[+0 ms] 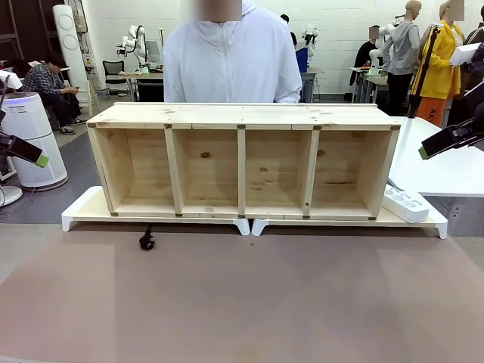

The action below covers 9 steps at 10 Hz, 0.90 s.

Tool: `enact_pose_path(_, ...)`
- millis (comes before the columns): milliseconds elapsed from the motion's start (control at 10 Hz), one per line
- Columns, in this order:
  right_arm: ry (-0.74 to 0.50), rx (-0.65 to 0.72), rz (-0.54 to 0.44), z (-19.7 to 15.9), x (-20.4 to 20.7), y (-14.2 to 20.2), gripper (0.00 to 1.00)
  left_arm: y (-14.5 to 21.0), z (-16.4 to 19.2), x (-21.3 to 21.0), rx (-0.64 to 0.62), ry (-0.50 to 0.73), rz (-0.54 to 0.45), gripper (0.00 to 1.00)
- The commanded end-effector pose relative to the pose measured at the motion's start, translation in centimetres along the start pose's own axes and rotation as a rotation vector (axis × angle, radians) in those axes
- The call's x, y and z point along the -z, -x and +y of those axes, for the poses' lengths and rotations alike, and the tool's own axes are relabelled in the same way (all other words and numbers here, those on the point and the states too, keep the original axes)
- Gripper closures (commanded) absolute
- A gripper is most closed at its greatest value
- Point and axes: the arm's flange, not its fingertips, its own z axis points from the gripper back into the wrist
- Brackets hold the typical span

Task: Perform cable management.
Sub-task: When the cord part of the Power Cable appears at the lower middle area of the table and stops, grasp the cord part of the Power Cable.

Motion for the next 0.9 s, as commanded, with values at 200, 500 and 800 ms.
enact_pose_path(200,0.007,-0.011,-0.002,-0.28,0.05,0.01,0.0,0.1,0.06,0.03,-0.004,0.0,0.007,0.0)
enact_pose_path(500,0.007,-0.011,-0.002,-0.28,0.05,0.01,0.0,0.1,0.06,0.03,-0.004,0.0,0.007,0.0)
enact_pose_path(800,0.007,-0.011,-0.002,-0.28,0.05,0.01,0.0,0.1,0.06,0.03,-0.004,0.0,0.007,0.0)
